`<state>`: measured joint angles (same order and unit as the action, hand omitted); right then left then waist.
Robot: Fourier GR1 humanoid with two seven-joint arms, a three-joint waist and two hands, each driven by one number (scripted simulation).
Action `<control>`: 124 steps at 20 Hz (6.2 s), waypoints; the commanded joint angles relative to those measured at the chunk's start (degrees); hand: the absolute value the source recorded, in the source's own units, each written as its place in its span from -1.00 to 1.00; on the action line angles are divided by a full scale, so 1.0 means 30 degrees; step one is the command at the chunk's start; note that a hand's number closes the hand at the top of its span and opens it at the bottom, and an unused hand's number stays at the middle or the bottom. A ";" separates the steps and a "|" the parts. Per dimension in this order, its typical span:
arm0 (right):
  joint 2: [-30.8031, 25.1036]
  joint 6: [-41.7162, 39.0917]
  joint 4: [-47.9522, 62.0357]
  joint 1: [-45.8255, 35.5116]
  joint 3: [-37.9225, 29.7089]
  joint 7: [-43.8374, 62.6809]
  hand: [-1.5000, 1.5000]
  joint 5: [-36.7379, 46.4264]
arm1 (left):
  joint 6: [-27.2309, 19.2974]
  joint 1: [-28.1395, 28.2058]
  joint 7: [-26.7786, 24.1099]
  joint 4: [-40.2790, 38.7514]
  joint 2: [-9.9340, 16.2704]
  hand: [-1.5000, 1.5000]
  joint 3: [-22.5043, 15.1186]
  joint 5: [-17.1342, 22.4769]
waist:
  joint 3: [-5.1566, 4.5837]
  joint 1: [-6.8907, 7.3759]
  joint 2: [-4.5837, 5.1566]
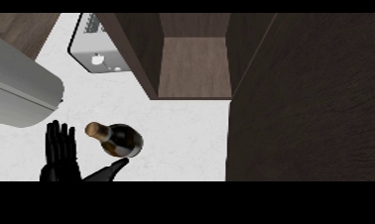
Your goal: Pick up the wine, place it into the cabinet and close the cabinet
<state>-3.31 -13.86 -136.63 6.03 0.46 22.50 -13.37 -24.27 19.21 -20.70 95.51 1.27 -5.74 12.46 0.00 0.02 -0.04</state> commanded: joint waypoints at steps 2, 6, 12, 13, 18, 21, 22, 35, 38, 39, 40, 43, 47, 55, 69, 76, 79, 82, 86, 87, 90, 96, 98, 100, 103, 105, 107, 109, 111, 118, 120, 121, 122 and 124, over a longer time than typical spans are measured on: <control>-0.0379 -0.0467 -0.0686 0.0585 -0.1197 0.0083 -1.00 -0.1420 | 0.1042 -0.1107 -0.2071 -0.3243 -0.0407 -1.00 0.1055 0.0869 | -0.0003 -0.0053 0.0002; -0.0388 0.0519 -0.1066 -0.0810 -0.0801 0.1444 -1.00 -0.0679 | 0.1130 -0.1718 -0.2594 -0.4847 -0.0417 -1.00 0.0795 0.1492 | -0.0008 -0.0021 0.0007; 0.0249 -0.0650 -0.0013 0.0800 -0.0261 -0.0826 -1.00 -0.0041 | 0.2744 -0.3224 -0.3582 -0.7669 -0.0222 -1.00 0.2059 0.2155 | -0.0001 -0.0057 0.0007; 0.0033 0.0226 -0.0912 -0.0444 -0.0005 0.0858 -1.00 0.0196 | 0.2768 -0.1500 -0.3896 -0.6259 -0.0174 -1.00 0.1593 0.1803 | -0.0002 0.0009 0.0000; 0.0784 0.0074 -0.0076 -0.0003 0.1571 -0.0148 -1.00 0.2019 | 0.2882 -0.4695 -0.3999 -0.9498 -0.0132 -1.00 0.2453 0.2307 | -0.0004 -0.0043 0.0010; -0.0143 -0.0985 -0.0219 0.0972 -0.0968 -0.0769 -1.00 -0.0256 | 0.2438 -0.4582 -0.3812 -0.9249 -0.0416 -1.00 0.2280 0.2161 | 0.0005 -0.0054 0.0003; 0.0160 0.0253 0.0117 -0.0977 0.0178 0.0613 -1.00 0.1139 | 0.3357 -0.5002 -0.5278 -1.1318 -0.0331 -1.00 0.2890 0.2315 | -0.0004 -0.0015 0.0013; 0.0483 -0.0050 0.0189 -0.0320 0.0199 -0.0007 -1.00 0.1124 | 0.6806 -0.6683 -0.9643 -1.6724 -0.0424 -1.00 0.2874 0.5679 | -0.0005 -0.0040 0.0012; 0.0372 -0.0344 -0.0212 0.0340 -0.0509 -0.0401 -1.00 0.0377 | 0.7214 -0.7815 -0.9875 -1.8369 -0.0208 -1.00 0.3633 0.5313 | -0.0002 -0.0081 0.0013; 0.0574 -0.0272 0.0473 -0.0245 0.0057 -0.0578 -1.00 0.0784 | 0.7499 -0.8163 -1.2482 -2.0384 -0.0425 -1.00 0.3057 0.5587 | -0.0013 -0.0110 0.0033; 0.0804 -0.0249 -0.1000 0.1087 0.0845 -0.0180 -1.00 0.1430 | 0.7023 -0.7526 -0.9631 -1.7606 -0.0215 -1.00 0.3319 0.5617 | -0.0002 -0.0089 0.0002; -0.0561 -0.0503 0.0000 -0.0844 -0.1750 0.0415 -1.00 -0.0867 | 0.7073 -0.8599 -1.0114 -1.8957 -0.0327 1.00 0.3446 0.5515 | -0.0005 -0.0117 0.0038; 0.0394 0.0037 0.0808 -0.0985 -0.0148 -0.0064 -1.00 0.0989 | 0.7399 -0.7940 -1.1581 -1.9548 -0.0424 1.00 0.1736 0.6292 | -0.0018 -0.0094 0.0043; 0.0493 -0.0675 0.0326 0.0495 0.0106 -0.0984 -1.00 0.1138 | 0.7691 -0.8012 -1.1136 -1.9370 -0.0006 1.00 0.2430 0.5186 | -0.0005 -0.0115 0.0025; 0.0341 0.0070 0.0800 -0.0905 -0.0223 0.0119 -1.00 0.1255 | 1.4677 -0.5789 -1.2039 -1.8415 0.2471 1.00 -0.0047 0.3290 | -0.0006 0.0003 0.0015; 0.0382 -0.0240 0.2295 -0.1137 -0.0916 -0.1167 -1.00 0.1110 | 1.3707 -0.2592 -0.8733 -0.9967 0.2640 1.00 -0.1018 0.4013 | 0.0016 0.0120 -0.0006; 0.0167 -0.0063 0.0663 -0.0843 -0.0800 0.0247 -1.00 0.0460 | 1.3672 -0.1568 -0.6549 -0.7553 0.2983 1.00 -0.1313 0.4310 | 0.0009 0.0043 -0.0010; 0.0509 -0.0430 -0.0498 0.0664 -0.0138 -0.0063 -1.00 0.0408 | 1.3109 -0.0326 -0.5869 -0.4992 0.2851 1.00 -0.1648 0.4417 | 0.0010 0.0017 -0.0023; 0.1069 -0.0508 0.1993 0.0554 0.0060 -0.2286 -1.00 0.2100 | 1.1499 -0.0530 -0.2479 -0.0854 0.2780 1.00 -0.1901 0.5309 | 0.0020 0.0068 -0.0011; -0.0120 -0.0711 0.1856 -0.0947 -0.1607 -0.0728 -1.00 -0.0345 | 1.0992 -0.0137 -0.2069 -0.0221 0.2437 1.00 -0.2677 0.4676 | 0.0016 0.0076 -0.0004; 0.0230 -0.0836 0.2249 -0.0294 -0.1152 -0.1467 -1.00 0.0381 | 0.9389 -0.0930 -0.0817 0.0925 0.1578 1.00 -0.2886 0.4438 | 0.0012 0.0023 0.0000; -0.0318 -0.1139 0.2097 -0.0420 -0.2021 -0.1251 -1.00 -0.0541 | 0.6521 -0.4031 0.1534 0.2282 0.0468 1.00 -0.2908 0.3289 | 0.0017 -0.0041 0.0006; 0.0051 -0.0663 0.2420 -0.0828 -0.1534 -0.1116 -1.00 0.0148 | 0.6320 -0.5207 0.2154 0.0714 -0.0351 1.00 -0.3149 0.3544 | 0.0006 -0.0057 0.0018; 0.0424 -0.1022 0.1212 0.0685 -0.0650 -0.1311 -1.00 0.0511 | 0.5260 -0.7046 0.4129 0.1240 -0.0239 1.00 -0.2326 0.3699 | 0.0010 -0.0138 0.0002; 0.0338 -0.0036 0.0462 -0.0504 -0.0669 0.0309 -1.00 0.0332 | 0.5076 -0.7626 0.2946 -0.0046 -0.0394 1.00 -0.2646 0.2739 | 0.0000 -0.0078 0.0005; -0.0200 -0.1589 0.0920 0.1149 -0.1764 -0.1210 -1.00 -0.0703 | 0.4308 -0.8874 0.3575 -0.0215 -0.0405 1.00 -0.2580 0.2563 | 0.0007 -0.0132 0.0004; -0.0024 -0.0806 0.2185 -0.0882 -0.1675 -0.1203 -1.00 -0.0007 | 0.3924 -0.9906 0.3100 -0.1384 -0.0412 1.00 -0.2561 0.2492 | 0.0002 -0.0078 0.0023; -0.0247 -0.1532 0.1846 0.0422 -0.2137 -0.1712 -1.00 -0.0532 | 0.1739 -1.0408 0.1883 -0.2140 -0.0417 1.00 -0.4132 0.2298 | 0.0004 -0.0168 0.0018; 0.0443 -0.0843 0.2330 -0.0407 -0.1106 -0.1748 -1.00 0.0611 | 0.2069 -1.2120 0.3127 -0.3016 -0.0418 1.00 -0.3019 0.1909 | 0.0002 -0.0119 0.0027; 0.0506 -0.0674 0.2493 -0.0603 -0.1102 -0.2025 -1.00 0.1049 | 0.0786 -1.4052 0.2123 -0.6244 -0.0423 1.00 -0.4354 0.1456 | 0.0001 -0.0155 0.0031; 0.0130 -0.1121 0.2563 -0.0594 -0.1348 -0.1953 -1.00 0.0593 | -0.0398 -1.4403 0.1835 -0.6890 -0.0423 1.00 -0.5451 0.1795 | 0.0001 -0.0154 0.0025; -0.0477 -0.1454 0.2797 -0.0760 -0.2460 -0.1620 -1.00 -0.0832 | -0.0639 -1.4809 0.1329 -0.7746 -0.0423 1.00 -0.5338 0.1798 | 0.0002 -0.0182 0.0032; -0.0280 -0.1001 0.0498 0.0202 -0.1932 -0.0452 -1.00 -0.0763 | -0.0867 -1.3538 -0.0550 -0.8555 -0.0424 1.00 -0.6291 0.2470 | -0.0007 -0.0302 0.0029; -0.0141 -0.1591 0.2041 0.0247 -0.2299 -0.2108 -1.00 -0.0543 | -0.1826 -1.4997 0.0458 -0.8343 -0.0424 1.00 -0.6557 0.3271 | 0.0001 -0.0196 0.0021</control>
<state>-3.32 -17.20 -131.18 5.66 -4.88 18.08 -13.78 -25.60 -23.10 -17.47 73.70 0.03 -22.16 19.16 -0.01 -0.58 0.04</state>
